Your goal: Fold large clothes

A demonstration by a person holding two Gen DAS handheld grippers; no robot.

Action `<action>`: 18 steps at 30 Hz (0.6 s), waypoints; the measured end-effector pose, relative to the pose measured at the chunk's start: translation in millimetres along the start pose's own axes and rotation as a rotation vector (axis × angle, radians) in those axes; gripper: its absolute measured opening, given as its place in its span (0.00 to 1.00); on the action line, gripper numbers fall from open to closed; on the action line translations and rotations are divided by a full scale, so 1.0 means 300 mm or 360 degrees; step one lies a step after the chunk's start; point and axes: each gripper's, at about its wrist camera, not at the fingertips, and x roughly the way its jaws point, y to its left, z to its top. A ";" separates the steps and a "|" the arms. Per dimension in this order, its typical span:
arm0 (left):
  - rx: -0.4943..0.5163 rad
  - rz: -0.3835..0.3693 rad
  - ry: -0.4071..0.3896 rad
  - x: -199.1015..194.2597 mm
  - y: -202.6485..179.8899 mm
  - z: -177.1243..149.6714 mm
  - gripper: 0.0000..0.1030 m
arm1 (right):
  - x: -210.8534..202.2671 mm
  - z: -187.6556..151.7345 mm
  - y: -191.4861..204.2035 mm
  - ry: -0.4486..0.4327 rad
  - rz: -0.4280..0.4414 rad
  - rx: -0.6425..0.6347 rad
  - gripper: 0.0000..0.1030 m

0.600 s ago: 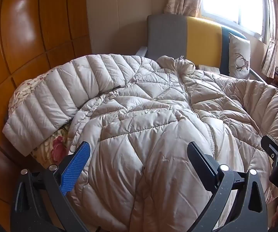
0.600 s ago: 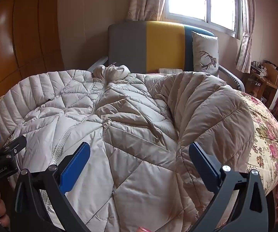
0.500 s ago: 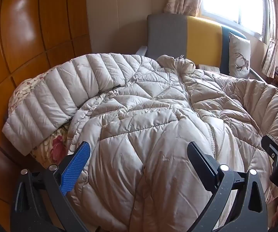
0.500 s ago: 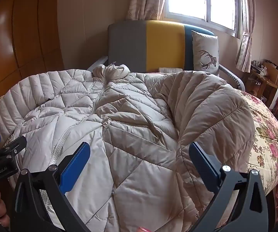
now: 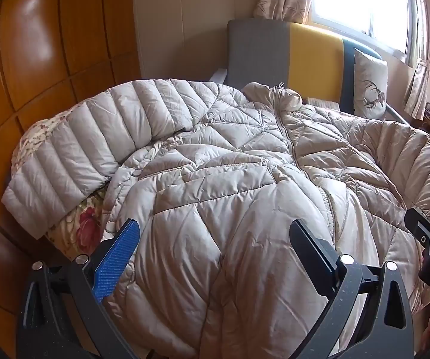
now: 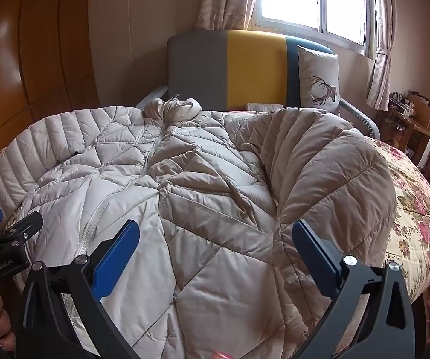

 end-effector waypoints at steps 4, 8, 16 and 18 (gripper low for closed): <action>-0.0002 -0.0006 0.0004 0.003 0.002 -0.002 0.96 | 0.005 0.003 0.004 0.0009 0.0001 -0.0002 0.98; -0.0002 -0.0008 0.0006 0.003 0.002 -0.004 0.96 | 0.010 0.002 0.003 0.0009 0.0007 -0.0003 0.98; -0.0002 -0.0009 0.0008 0.005 0.003 -0.006 0.96 | 0.011 0.002 0.004 0.0019 0.0012 -0.0009 0.98; 0.0000 -0.0008 0.0009 0.007 0.004 -0.006 0.96 | 0.015 0.001 0.007 0.0024 0.0012 -0.0012 0.98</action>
